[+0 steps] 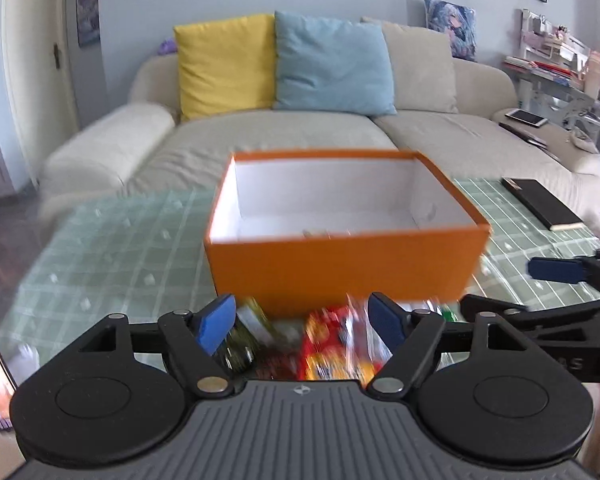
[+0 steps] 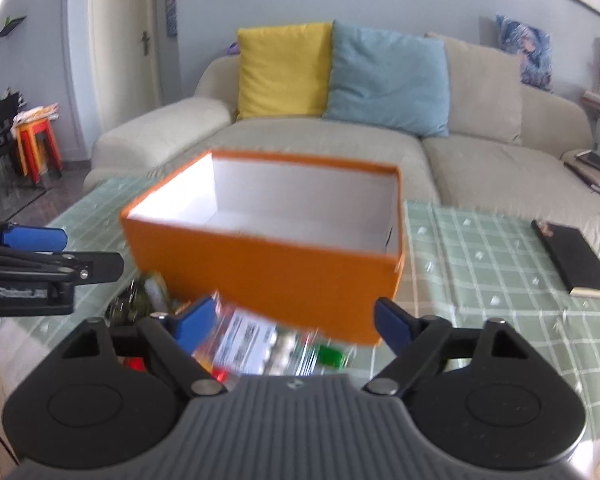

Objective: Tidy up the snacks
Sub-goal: 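Move both open grippers down toward the remaining snacks beside the box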

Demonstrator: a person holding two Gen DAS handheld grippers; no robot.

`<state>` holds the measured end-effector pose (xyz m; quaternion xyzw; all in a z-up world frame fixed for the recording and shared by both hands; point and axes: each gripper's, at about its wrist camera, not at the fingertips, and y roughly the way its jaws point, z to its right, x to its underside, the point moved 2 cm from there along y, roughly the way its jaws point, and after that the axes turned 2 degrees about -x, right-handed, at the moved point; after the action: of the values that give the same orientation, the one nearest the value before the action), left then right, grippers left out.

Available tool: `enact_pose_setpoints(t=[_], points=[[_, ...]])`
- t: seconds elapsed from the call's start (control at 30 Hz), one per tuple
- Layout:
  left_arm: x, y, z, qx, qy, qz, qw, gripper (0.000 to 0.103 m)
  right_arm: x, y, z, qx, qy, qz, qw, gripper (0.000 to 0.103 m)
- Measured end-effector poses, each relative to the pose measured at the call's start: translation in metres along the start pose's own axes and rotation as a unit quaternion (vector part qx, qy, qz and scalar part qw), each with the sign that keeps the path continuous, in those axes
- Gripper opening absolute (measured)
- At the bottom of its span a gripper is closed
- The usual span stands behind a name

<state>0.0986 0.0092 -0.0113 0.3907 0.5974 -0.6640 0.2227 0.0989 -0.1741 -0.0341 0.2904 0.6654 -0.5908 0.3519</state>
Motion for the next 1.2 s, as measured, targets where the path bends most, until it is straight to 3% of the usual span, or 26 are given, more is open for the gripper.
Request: enact_pose_setpoints(t=[0.2, 0.37, 0.43, 0.73, 1.03, 1.07, 1.17, 1.2], points=[[0.030, 0.006, 0.003, 0.025, 0.000, -0.055, 0.9982, 0.092, 0.026, 0.011, -0.009, -0.003, -0.019, -0.043, 0.999, 0.085], [0.048, 0.017, -0.003, 0.033, -0.018, -0.093, 0.9950, 0.095, 0.033, 0.016, -0.014, -0.002, -0.032, -0.054, 0.998, 0.087], [0.052, 0.019, -0.007, 0.031, -0.034, -0.098, 0.9941, 0.103, 0.034, 0.018, -0.013, -0.001, -0.032, -0.055, 0.998, 0.088], [0.061, 0.038, -0.018, -0.003, -0.042, -0.128, 0.9909, 0.103, 0.042, 0.033, -0.011, -0.004, -0.029, -0.077, 0.997, 0.088], [0.064, 0.063, -0.022, 0.004, -0.048, -0.165, 0.9850, 0.103, 0.049, 0.050, -0.012, -0.014, -0.033, -0.100, 0.994, 0.082], [0.065, 0.067, -0.021, 0.005, -0.048, -0.170, 0.9842, 0.102, 0.050, 0.052, -0.011, -0.015, -0.033, -0.102, 0.994, 0.082], [0.067, 0.078, -0.019, 0.001, -0.038, -0.188, 0.9815, 0.079, 0.052, 0.056, -0.010, -0.015, -0.034, -0.103, 0.994, 0.080], [0.068, 0.081, -0.019, 0.001, -0.035, -0.192, 0.9807, 0.077, 0.052, 0.057, -0.010, -0.014, -0.040, -0.101, 0.994, 0.077]])
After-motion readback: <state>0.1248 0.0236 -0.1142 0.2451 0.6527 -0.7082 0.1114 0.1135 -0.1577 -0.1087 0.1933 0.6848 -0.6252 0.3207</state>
